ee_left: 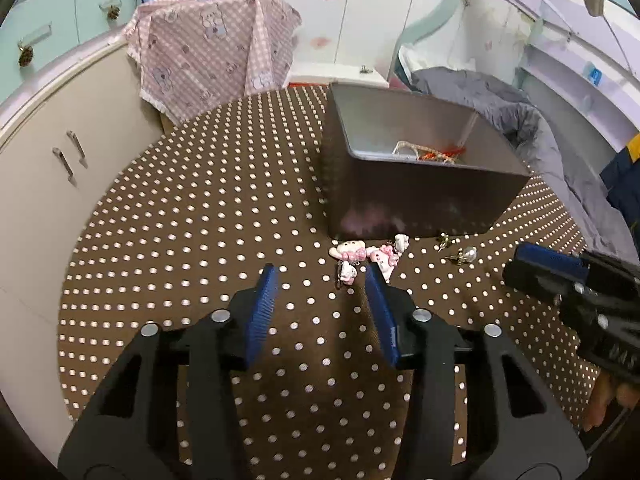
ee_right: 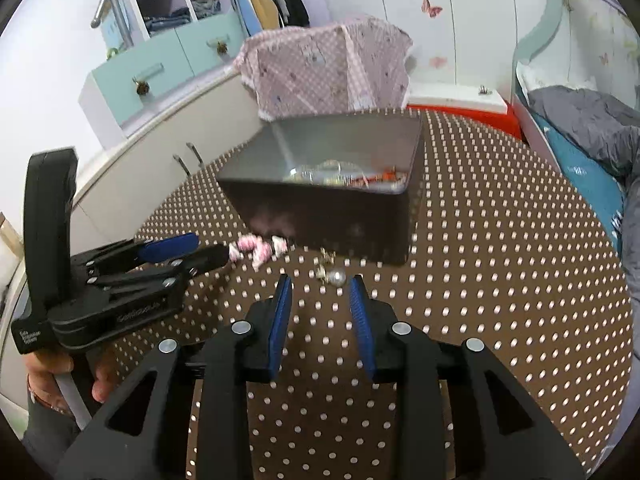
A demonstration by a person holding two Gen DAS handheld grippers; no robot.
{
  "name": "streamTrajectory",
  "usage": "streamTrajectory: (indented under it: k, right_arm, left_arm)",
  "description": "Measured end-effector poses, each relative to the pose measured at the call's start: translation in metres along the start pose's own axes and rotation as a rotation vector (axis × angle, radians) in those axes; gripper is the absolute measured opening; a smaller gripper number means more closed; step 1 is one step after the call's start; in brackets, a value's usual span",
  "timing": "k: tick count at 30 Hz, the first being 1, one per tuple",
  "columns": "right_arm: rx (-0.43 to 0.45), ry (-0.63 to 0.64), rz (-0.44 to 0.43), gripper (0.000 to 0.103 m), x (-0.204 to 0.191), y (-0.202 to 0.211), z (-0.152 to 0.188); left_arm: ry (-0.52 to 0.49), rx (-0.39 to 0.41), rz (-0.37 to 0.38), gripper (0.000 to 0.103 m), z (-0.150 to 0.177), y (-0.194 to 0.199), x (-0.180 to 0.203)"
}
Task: Organize jewelry
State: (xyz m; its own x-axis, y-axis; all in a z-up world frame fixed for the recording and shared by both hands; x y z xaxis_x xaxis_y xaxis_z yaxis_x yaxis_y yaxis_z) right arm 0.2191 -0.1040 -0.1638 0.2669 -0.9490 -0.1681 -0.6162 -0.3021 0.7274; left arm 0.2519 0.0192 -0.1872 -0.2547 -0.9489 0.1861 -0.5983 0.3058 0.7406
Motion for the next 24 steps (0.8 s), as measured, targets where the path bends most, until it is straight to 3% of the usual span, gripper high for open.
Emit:
streamTrajectory:
  k: [1, 6, 9, 15, 22, 24]
  right_arm:
    - [-0.005, 0.001, 0.003, 0.028, 0.000, -0.001, 0.002]
    - [-0.019, 0.000, 0.008, 0.029, 0.002, -0.005, 0.007]
    - [-0.024, 0.004, 0.007, 0.029, 0.000, -0.007, 0.007]
    - [-0.038, 0.040, -0.017, 0.029, -0.024, -0.019, -0.001]
    - [-0.078, 0.059, -0.011, 0.031, -0.049, -0.046, -0.010]
    - [-0.077, 0.059, 0.024, 0.041, -0.051, -0.052, -0.014]
  left_arm:
    - [0.010, -0.011, 0.009, 0.039, 0.000, -0.004, 0.000]
    - [0.008, -0.009, 0.018, 0.037, -0.004, -0.009, 0.003]
    - [-0.017, -0.012, 0.022, 0.009, -0.006, -0.012, 0.007]
    - [0.058, 0.032, 0.057, 0.010, -0.004, 0.005, -0.005]
    - [0.075, 0.089, 0.050, 0.010, -0.008, 0.032, -0.018]
    - [0.084, 0.098, 0.044, 0.010, -0.009, 0.037, -0.021]
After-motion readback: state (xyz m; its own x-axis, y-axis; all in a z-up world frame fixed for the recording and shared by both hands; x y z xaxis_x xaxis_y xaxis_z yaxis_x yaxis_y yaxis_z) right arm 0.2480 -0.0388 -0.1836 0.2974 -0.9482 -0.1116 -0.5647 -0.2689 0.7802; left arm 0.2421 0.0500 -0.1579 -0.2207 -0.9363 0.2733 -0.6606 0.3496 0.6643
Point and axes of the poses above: each gripper's, at about its wrist camera, not at the fingertips, and y roughly against the way its jaws point, x to its right, z to its underside, the point moved 8 cm from there along -y, roughly the way its jaws point, and after that the axes turned 6 degrees about z, right-handed, at the moved point
